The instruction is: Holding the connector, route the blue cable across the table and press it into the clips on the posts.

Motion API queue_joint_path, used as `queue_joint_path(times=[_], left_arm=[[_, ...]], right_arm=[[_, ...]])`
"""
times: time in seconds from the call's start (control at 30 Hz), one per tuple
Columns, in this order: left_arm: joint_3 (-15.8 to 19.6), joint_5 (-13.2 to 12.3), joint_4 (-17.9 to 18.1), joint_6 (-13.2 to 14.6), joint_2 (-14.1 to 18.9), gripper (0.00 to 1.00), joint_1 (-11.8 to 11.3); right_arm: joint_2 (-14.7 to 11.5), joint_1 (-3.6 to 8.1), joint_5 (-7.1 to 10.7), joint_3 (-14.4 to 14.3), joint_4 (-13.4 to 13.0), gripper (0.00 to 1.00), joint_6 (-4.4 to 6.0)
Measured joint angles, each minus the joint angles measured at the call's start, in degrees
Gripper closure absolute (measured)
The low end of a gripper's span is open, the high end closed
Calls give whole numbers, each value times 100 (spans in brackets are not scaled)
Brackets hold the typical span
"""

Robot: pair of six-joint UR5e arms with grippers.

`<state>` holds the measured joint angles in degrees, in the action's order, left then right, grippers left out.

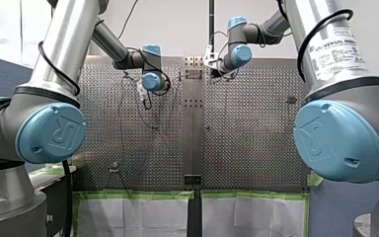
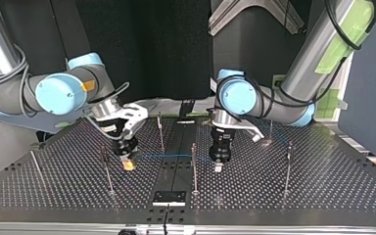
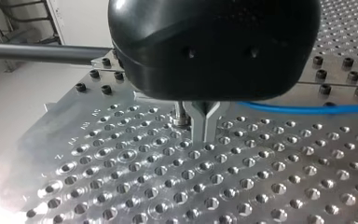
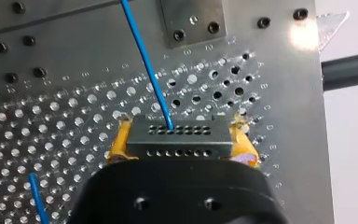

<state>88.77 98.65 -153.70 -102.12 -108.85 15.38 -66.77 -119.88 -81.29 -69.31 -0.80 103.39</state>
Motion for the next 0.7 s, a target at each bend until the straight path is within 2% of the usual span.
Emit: queue_joint_path(times=[0.03,0.07,0.1,0.17,0.2,0.23,0.27,0.3,0.33,0.37,0.7], left_arm=[[0,0,-14,-12,0,100,-2],[0,1,-31,-23,0,89,-3],[0,2,-56,-39,1,89,-4],[-1,2,-110,-75,1,61,-5],[-1,2,-156,-103,1,61,-5],[-1,1,-191,-118,1,38,-4],[-2,3,-228,-126,1,31,-2],[-2,8,-280,-125,1,31,5],[-2,16,-316,-117,1,5,12],[-2,31,-351,-103,2,0,19],[5,76,-861,55,166,0,110]], right_arm=[[3,14,14,4,0,100,3],[5,23,27,7,0,100,4],[6,31,38,8,0,100,5],[7,42,54,8,2,100,6],[8,44,60,9,3,100,7],[10,45,63,9,5,100,7],[9,46,65,11,6,100,7],[10,46,66,11,7,100,7],[11,47,67,10,8,100,7],[12,48,68,10,10,100,7],[18,48,68,8,39,100,7]])
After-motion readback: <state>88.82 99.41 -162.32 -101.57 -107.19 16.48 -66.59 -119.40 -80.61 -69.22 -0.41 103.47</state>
